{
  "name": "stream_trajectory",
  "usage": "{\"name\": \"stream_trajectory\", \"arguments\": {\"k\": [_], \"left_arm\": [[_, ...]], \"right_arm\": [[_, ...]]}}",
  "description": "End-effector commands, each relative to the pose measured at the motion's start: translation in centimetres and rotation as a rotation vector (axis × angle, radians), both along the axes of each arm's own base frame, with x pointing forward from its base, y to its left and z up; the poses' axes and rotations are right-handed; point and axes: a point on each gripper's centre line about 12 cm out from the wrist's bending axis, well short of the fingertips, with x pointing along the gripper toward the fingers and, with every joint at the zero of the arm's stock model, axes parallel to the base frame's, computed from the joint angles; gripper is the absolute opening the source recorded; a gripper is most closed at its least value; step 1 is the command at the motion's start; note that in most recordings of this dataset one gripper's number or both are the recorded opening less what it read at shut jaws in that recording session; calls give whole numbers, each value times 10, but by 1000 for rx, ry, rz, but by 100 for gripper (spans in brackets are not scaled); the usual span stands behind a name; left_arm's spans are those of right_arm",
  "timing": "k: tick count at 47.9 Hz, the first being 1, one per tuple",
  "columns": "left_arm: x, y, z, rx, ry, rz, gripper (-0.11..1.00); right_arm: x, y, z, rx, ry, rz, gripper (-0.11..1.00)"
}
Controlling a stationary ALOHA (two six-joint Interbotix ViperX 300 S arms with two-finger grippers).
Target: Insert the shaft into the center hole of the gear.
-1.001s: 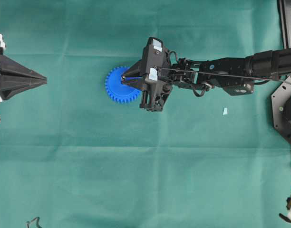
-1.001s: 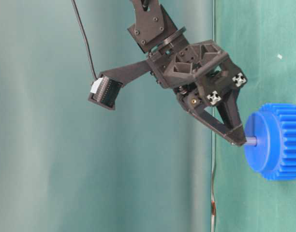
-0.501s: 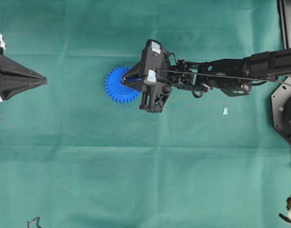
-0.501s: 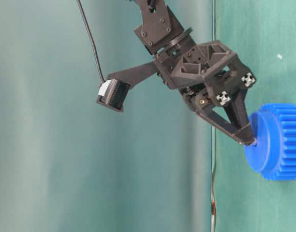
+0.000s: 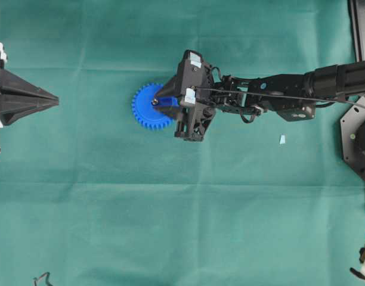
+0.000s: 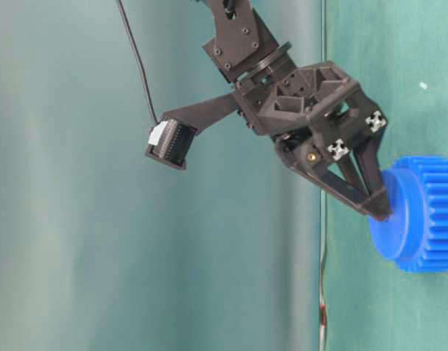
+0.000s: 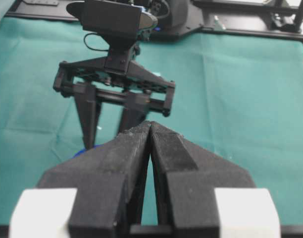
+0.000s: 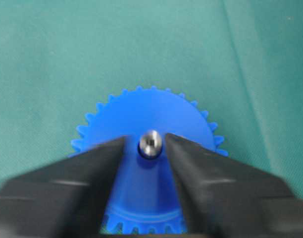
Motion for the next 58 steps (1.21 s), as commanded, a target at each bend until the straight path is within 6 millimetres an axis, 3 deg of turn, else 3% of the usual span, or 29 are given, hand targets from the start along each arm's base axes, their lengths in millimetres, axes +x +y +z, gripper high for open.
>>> {"name": "stream_trajectory", "arguments": {"k": [1,4,6,15,34,45,58], "left_arm": [[2,1,8,0,-20,3,0],[2,0,7,-1,-17,1,0],[2,0,7,-1,-15,1,0],[2,0,8,-1,-18,1,0],[2,0,8,-1,-20,1,0],[1,0,10,-7,-28,2,0],[1,0,10,-7,-25,2,0]], "right_arm": [[7,-1,14,-4,-56,-8,72],[8,-2,15,-3,-69,-14,89],[8,-2,16,-3,-73,-16,92],[8,-2,21,-5,-84,-14,80],[-9,1,97,-32,-237,-4,80],[-35,4,131,-39,-306,-3,80],[-77,10,146,-47,-354,-1,80]]}}
